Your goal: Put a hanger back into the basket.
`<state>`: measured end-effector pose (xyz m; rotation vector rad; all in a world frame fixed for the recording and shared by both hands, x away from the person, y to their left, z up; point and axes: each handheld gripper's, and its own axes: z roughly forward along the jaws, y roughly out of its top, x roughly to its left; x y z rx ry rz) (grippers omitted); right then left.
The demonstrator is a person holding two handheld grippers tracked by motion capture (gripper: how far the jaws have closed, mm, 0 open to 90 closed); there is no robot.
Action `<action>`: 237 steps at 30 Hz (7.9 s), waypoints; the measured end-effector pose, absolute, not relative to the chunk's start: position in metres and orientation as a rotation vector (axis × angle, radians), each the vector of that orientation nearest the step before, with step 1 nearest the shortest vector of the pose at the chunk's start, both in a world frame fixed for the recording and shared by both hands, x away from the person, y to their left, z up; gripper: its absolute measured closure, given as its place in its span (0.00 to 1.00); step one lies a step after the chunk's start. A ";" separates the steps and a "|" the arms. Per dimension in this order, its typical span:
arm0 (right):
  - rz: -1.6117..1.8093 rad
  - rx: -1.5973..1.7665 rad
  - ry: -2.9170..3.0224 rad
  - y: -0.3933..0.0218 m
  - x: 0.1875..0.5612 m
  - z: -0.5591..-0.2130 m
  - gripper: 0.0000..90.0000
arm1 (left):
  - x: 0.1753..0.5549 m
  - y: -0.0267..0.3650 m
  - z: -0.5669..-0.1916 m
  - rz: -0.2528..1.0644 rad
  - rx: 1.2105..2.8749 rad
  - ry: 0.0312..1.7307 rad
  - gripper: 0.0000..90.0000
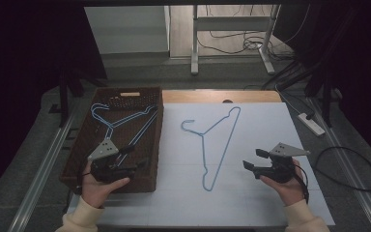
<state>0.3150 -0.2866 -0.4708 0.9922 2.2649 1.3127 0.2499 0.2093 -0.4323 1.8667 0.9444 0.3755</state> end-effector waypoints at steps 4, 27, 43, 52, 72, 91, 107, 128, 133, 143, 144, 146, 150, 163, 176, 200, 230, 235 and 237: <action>1.309 0.992 2.266 -0.286 0.315 -0.470 0.31 | 0.252 0.210 -0.431 0.375 1.862 0.942 0.32; 1.208 0.971 2.348 -0.241 0.343 -0.463 0.34 | 0.250 0.213 -0.431 0.365 1.869 0.936 0.32; 0.973 0.877 2.690 -0.188 0.377 -0.491 0.97 | 0.250 0.210 -0.435 0.350 1.882 0.941 0.32; 0.921 0.739 2.904 -0.165 0.344 -0.505 1.00 | 0.250 0.211 -0.435 0.350 1.878 0.943 0.32; 1.006 0.658 3.077 -0.146 0.311 -0.520 1.00 | 0.251 0.211 -0.436 0.348 1.883 0.948 0.32; 1.124 0.505 3.177 -0.096 0.282 -0.529 1.00 | 0.251 0.213 -0.435 0.351 1.880 0.951 0.32; 1.171 0.777 2.805 -0.141 0.356 -0.499 1.00 | 0.250 0.214 -0.434 0.359 1.875 0.953 0.32; 0.936 0.820 2.763 -0.086 0.453 -0.506 0.63 | 0.250 0.216 -0.435 0.362 1.873 0.956 0.32; 0.865 0.787 2.801 -0.074 0.459 -0.509 0.64 | 0.251 0.217 -0.435 0.365 1.873 0.956 0.32; 0.790 0.725 2.817 -0.053 0.465 -0.514 0.76 | 0.250 0.218 -0.435 0.368 1.872 0.956 0.32; 0.774 0.730 2.817 -0.052 0.466 -0.514 0.83 | 0.251 0.219 -0.435 0.368 1.870 0.959 0.32; 0.769 0.734 2.818 -0.052 0.467 -0.514 0.87 | 0.251 0.219 -0.435 0.368 1.870 0.960 0.32; 0.738 0.724 2.826 -0.049 0.466 -0.513 0.96 | 0.250 0.218 -0.435 0.370 1.871 0.957 0.32; 0.871 0.748 2.714 -0.065 0.452 -0.491 0.97 | 0.249 0.216 -0.434 0.365 1.873 0.953 0.32; 1.112 0.733 2.545 -0.105 0.423 -0.450 0.97 | 0.248 0.199 -0.430 0.332 1.899 0.912 0.32; 1.408 0.682 2.355 -0.147 0.385 -0.419 0.97 | 0.252 0.186 -0.428 0.314 1.923 0.887 0.32; 1.582 0.652 2.240 -0.200 0.366 -0.387 0.98 | 0.286 0.129 -0.413 0.175 2.044 0.784 0.33; 1.598 0.641 2.228 -0.207 0.364 -0.381 0.98 | 0.303 0.109 -0.409 0.119 2.095 0.756 0.33; 1.602 0.640 2.223 -0.209 0.363 -0.380 0.98 | 0.310 0.101 -0.410 0.088 2.132 0.744 0.33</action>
